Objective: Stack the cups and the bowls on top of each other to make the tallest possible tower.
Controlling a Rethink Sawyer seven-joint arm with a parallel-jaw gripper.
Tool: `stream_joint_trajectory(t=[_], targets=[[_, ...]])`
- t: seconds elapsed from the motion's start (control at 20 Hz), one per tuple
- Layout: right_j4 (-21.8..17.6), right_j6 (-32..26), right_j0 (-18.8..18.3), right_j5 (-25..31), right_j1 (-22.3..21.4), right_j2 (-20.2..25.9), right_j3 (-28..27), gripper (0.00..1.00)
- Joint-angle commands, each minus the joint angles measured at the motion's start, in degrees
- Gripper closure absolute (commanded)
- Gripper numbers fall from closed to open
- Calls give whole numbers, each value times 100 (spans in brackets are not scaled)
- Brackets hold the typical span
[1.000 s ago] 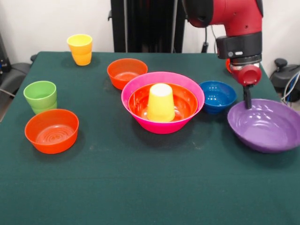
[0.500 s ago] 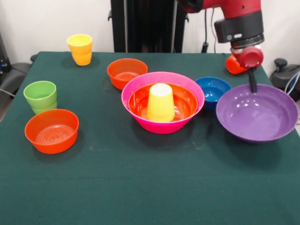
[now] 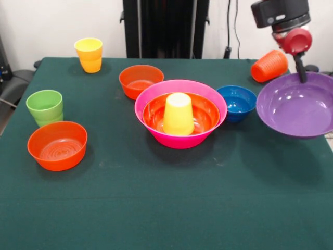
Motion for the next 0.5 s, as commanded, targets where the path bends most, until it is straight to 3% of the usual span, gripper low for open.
stream_joint_trajectory(t=[0.05, 0.2, 0.5], targets=[[-87, 758, -241, 824, -427, 791, 309, 100], [-108, 665, -381, 959, -443, 854, 282, 100], [24, 215, -1471, 1612, -908, 1842, 547, 100]])
